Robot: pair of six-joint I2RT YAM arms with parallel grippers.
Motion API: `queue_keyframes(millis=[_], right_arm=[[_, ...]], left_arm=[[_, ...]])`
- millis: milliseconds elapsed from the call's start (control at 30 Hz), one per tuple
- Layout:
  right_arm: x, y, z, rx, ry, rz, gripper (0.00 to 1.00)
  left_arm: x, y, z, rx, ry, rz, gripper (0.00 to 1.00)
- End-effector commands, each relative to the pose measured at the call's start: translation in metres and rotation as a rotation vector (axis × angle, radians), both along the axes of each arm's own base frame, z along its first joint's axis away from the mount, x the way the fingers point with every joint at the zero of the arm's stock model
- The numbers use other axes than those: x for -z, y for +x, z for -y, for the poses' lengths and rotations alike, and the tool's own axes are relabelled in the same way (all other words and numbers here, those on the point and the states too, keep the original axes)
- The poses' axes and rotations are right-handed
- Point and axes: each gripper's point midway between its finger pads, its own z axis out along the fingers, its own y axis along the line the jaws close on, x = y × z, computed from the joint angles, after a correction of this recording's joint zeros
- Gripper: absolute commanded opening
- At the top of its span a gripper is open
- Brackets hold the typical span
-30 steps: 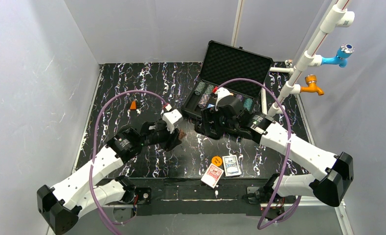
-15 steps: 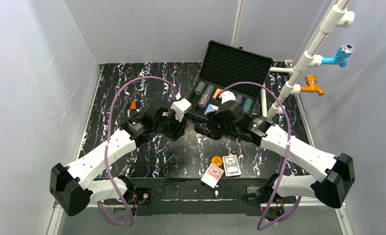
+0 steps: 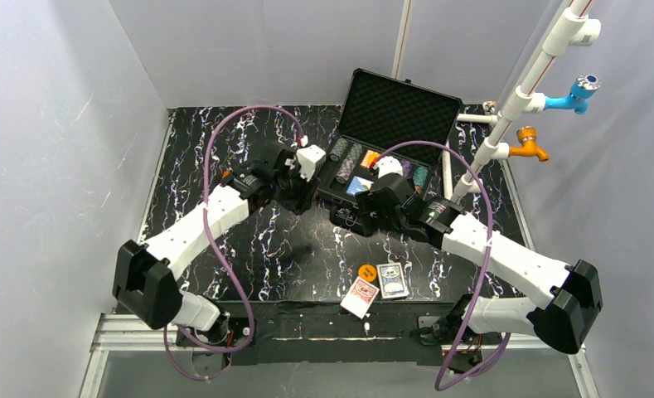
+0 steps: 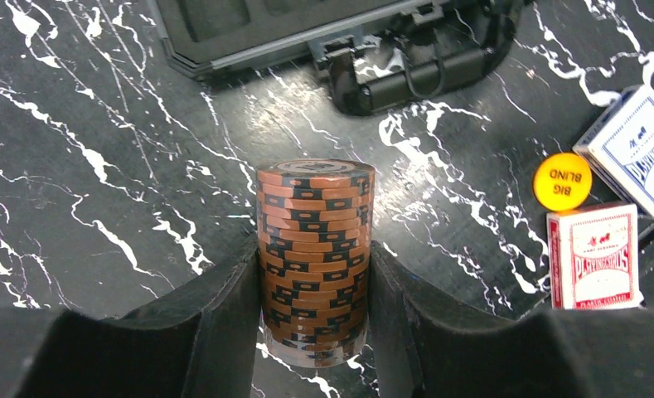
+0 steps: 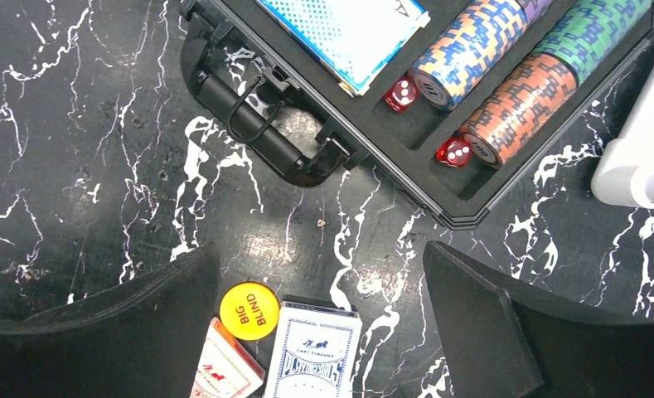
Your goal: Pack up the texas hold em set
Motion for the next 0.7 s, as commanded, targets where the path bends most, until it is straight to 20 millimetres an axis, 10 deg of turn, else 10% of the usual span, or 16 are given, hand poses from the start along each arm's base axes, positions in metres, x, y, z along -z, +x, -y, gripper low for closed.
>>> queue_keyframes(millis=[0, 667], right_arm=[[-0.011, 0.006, 0.012, 0.036, -0.010, 0.051, 1.00], [-0.011, 0.003, 0.019, 0.020, 0.002, 0.063, 1.00]], left_arm=[[-0.026, 0.030, 0.007, -0.013, -0.072, 0.038, 0.00], [0.029, 0.124, 0.051, -0.036, -0.005, -0.096, 0.00]])
